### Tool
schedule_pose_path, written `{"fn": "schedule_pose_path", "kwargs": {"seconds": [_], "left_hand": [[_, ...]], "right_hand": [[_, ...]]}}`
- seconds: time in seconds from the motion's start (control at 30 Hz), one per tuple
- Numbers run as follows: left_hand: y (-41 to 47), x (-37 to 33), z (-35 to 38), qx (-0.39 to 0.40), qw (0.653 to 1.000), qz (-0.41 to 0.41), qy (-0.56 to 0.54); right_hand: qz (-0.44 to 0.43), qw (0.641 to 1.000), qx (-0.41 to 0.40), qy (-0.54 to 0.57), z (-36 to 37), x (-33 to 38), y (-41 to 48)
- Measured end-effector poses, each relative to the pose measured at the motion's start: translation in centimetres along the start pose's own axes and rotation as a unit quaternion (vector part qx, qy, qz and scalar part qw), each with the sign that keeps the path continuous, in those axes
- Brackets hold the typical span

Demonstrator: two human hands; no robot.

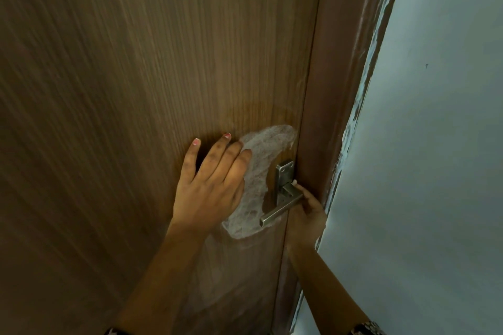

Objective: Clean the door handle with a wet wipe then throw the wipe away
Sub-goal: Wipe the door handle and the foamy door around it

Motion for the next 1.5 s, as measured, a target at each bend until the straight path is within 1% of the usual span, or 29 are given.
{"fn": "schedule_pose_path", "kwargs": {"seconds": [0.1, 0.17, 0.23, 0.3, 0.33, 0.37, 0.47, 0.5, 0.6, 0.87, 0.97, 1.03, 1.1, 1.17, 1.2, 1.23, 1.3, 1.37, 1.43, 1.47, 1.5], "left_hand": [[0.0, -0.1, 0.0, -0.007, 1.000, 0.000, 0.002], [0.0, -0.1, 0.0, -0.010, 1.000, -0.002, -0.001], [0.1, -0.1, -0.1, -0.011, 1.000, -0.003, -0.002], [0.0, -0.2, -0.1, -0.010, 1.000, -0.004, -0.002], [0.0, -0.2, -0.2, -0.009, 1.000, -0.004, -0.001], [0.0, -0.2, -0.2, -0.008, 1.000, -0.002, 0.000], [0.0, -0.2, -0.3, -0.009, 1.000, 0.006, 0.006], [0.0, -0.2, -0.3, -0.010, 1.000, 0.007, 0.008], [0.0, -0.2, -0.5, -0.017, 1.000, 0.005, 0.012], [-0.1, -0.3, -0.4, -0.025, 1.000, 0.000, 0.019], [-0.1, -0.3, -0.5, -0.025, 1.000, -0.002, 0.016], [-0.1, -0.3, -0.6, -0.024, 1.000, -0.001, 0.013], [0.0, -0.3, -0.5, -0.023, 1.000, -0.002, 0.012], [0.1, -0.3, -0.5, -0.024, 1.000, -0.005, 0.015], [0.1, -0.4, -0.5, -0.024, 1.000, -0.006, 0.013], [0.1, -0.4, -0.6, -0.024, 1.000, -0.006, 0.011], [0.1, -0.4, -0.6, -0.026, 1.000, -0.007, 0.006], [0.1, -0.4, -0.7, -0.028, 1.000, -0.010, 0.006], [0.1, -0.4, -0.7, -0.029, 1.000, -0.011, 0.007], [0.1, -0.4, -0.7, -0.027, 1.000, -0.009, 0.005], [0.2, -0.5, -0.7, -0.026, 1.000, -0.008, 0.004]], "right_hand": [[-0.023, 0.995, 0.053, -0.084, -0.6, -0.5, 0.5], [-0.010, 0.993, 0.049, -0.110, -0.9, -0.7, 0.9], [0.040, 0.995, 0.008, -0.094, -1.3, -1.2, 1.2], [0.085, 0.994, 0.003, -0.075, -1.2, -1.7, 0.3], [0.098, 0.992, 0.004, -0.083, -1.4, -2.2, 0.1], [0.097, 0.990, 0.009, -0.097, -1.3, -2.4, -0.1], [0.110, 0.990, -0.020, -0.086, -1.0, -2.7, -0.5], [0.103, 0.991, -0.025, -0.087, -0.8, -2.6, -0.5], [0.136, 0.988, -0.049, -0.049, -0.3, -2.1, -0.2], [0.155, 0.983, -0.057, -0.078, 0.4, -2.9, -2.2], [0.139, 0.985, -0.084, -0.051, -0.6, -2.3, -1.3], [0.110, 0.989, -0.077, -0.055, -0.6, -1.5, -0.8], [0.095, 0.990, -0.090, -0.046, -0.2, -1.4, -0.8], [0.115, 0.988, -0.097, -0.037, 0.2, -1.6, -1.4], [0.127, 0.987, -0.093, -0.030, 0.2, -1.7, -1.7], [0.121, 0.989, -0.077, -0.039, 0.0, -1.8, -1.8], [0.081, 0.992, -0.027, -0.091, -0.2, -1.4, -1.8], [0.050, 0.991, -0.062, -0.104, -0.4, -1.2, -1.1], [0.040, 0.989, -0.107, -0.098, -0.1, -0.8, -0.5], [0.046, 0.987, -0.117, -0.096, 0.2, -0.8, -0.3], [0.041, 0.989, -0.107, -0.096, 0.2, -1.1, -0.3]]}}
Point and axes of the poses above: each hand's wrist, its own y-axis towards the middle knuckle, its own z-axis out of the palm, x = y × z, the point moved 1 cm from there along y, towards the middle knuckle, and after that the axes turned 8 degrees about y, right-handed, at the moved point
